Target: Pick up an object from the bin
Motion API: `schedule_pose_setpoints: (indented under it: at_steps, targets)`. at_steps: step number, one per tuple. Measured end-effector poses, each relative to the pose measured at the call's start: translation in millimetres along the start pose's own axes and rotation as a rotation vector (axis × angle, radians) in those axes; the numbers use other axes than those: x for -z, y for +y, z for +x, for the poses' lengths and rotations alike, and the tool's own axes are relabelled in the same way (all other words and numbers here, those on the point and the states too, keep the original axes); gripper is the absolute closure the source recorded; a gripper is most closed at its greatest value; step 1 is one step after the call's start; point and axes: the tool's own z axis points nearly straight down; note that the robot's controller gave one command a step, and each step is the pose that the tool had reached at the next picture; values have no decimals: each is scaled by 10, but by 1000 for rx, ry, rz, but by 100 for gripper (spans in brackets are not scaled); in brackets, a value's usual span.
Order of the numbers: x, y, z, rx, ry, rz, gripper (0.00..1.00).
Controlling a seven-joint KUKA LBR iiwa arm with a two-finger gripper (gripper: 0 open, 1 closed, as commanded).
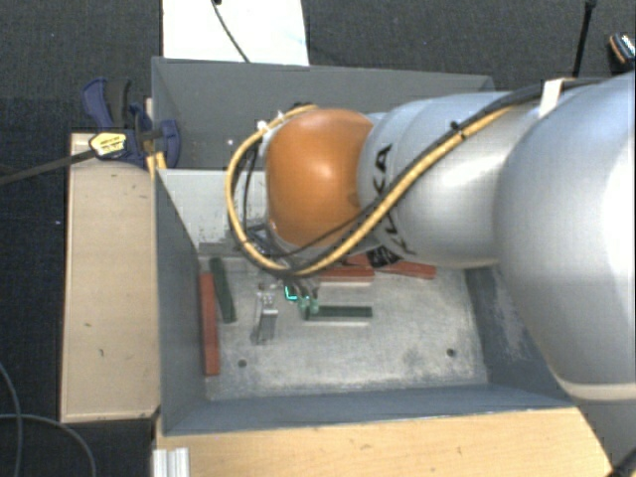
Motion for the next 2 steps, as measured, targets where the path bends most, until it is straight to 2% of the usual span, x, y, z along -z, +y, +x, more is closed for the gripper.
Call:
schedule_pose_setpoints:
  at_steps: [1,2]
  targets:
    - [-625,-450,-387,-4,-2,3,0]
    - [-834,-751,-254,-164,-4,0,0]
